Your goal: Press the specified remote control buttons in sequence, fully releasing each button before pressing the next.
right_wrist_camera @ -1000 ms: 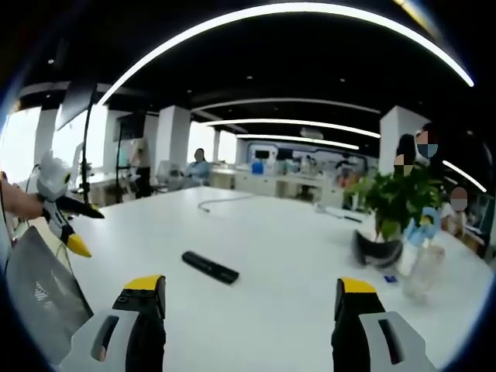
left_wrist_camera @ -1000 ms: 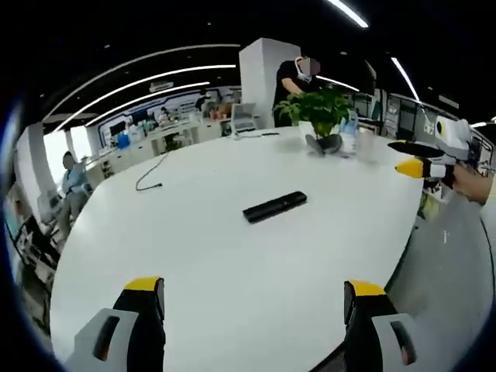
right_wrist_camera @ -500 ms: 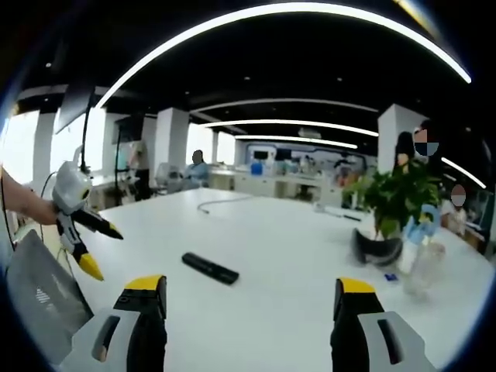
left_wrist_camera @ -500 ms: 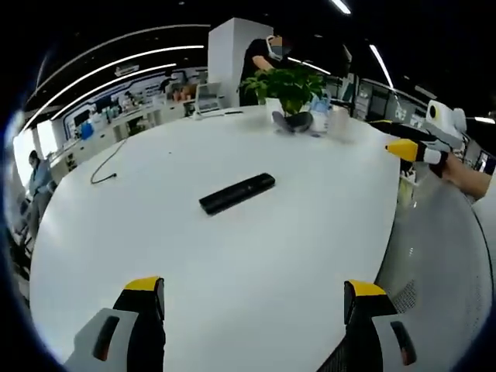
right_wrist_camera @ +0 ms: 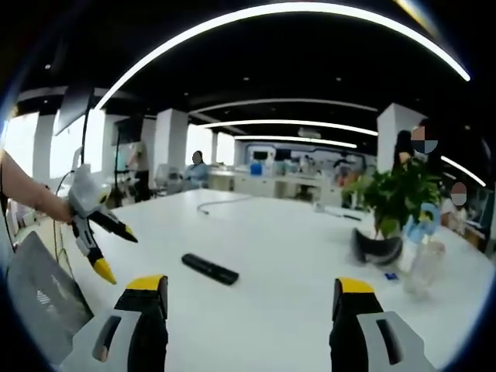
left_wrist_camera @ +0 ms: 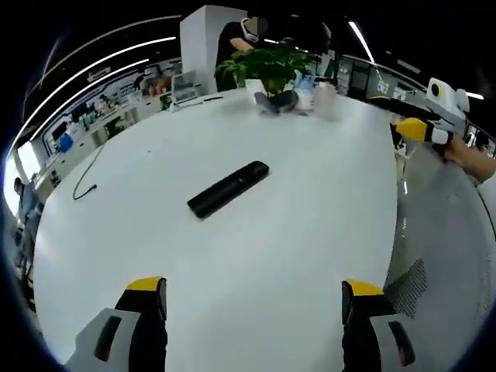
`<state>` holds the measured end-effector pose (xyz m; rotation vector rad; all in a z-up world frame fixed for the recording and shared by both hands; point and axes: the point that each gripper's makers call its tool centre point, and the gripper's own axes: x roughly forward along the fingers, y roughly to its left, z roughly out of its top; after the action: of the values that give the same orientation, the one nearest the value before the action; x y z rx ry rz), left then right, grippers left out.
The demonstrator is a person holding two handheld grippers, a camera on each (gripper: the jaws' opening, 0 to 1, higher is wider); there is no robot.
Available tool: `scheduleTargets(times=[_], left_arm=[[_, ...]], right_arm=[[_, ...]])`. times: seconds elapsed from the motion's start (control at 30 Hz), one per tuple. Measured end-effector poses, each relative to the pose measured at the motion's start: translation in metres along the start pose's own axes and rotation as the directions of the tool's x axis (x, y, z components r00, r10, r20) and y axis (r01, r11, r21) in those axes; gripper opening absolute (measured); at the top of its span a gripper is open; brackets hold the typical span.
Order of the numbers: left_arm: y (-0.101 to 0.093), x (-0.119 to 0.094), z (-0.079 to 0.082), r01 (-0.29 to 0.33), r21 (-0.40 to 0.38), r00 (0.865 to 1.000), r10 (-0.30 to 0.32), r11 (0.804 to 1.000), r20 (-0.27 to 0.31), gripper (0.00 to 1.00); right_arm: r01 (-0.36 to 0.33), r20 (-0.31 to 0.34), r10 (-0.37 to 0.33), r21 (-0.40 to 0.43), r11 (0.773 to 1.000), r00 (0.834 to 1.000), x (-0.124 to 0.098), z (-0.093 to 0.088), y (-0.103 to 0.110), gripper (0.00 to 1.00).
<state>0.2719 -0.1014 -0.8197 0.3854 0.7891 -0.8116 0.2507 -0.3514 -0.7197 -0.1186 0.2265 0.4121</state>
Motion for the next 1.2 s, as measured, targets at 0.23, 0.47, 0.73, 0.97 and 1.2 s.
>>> scheduleTargets(times=[0.23, 0.47, 0.73, 0.97, 1.2], left_arm=[[0.013, 0.01, 0.014, 0.029, 0.02, 0.999, -0.029, 0.999, -0.021, 0.97], [0.025, 0.017, 0.022, 0.038, 0.067, 0.998, -0.035, 0.997, -0.055, 0.97], [0.03, 0.027, 0.03, 0.074, 0.078, 0.994, -0.067, 0.994, -0.091, 0.97], [0.042, 0.034, 0.043, 0.085, 0.128, 0.991, -0.071, 0.988, -0.109, 0.96], [0.05, 0.042, 0.052, 0.101, 0.188, 0.988, -0.076, 0.977, -0.137, 0.95]], right_arm=[[0.001, -0.004, -0.001, 0.003, 1.0, 1.0, 0.0, -0.001, 0.0, 0.87], [-0.001, -0.004, 0.001, 0.005, 1.0, 1.0, 0.0, -0.001, 0.0, 0.86], [0.005, -0.013, -0.005, 0.011, 1.0, 1.0, 0.0, -0.003, -0.001, 0.86], [0.004, -0.021, -0.004, 0.009, 1.0, 1.0, 0.0, -0.005, -0.001, 0.86], [0.005, -0.031, -0.005, 0.005, 1.0, 1.0, 0.0, -0.006, -0.001, 0.85]])
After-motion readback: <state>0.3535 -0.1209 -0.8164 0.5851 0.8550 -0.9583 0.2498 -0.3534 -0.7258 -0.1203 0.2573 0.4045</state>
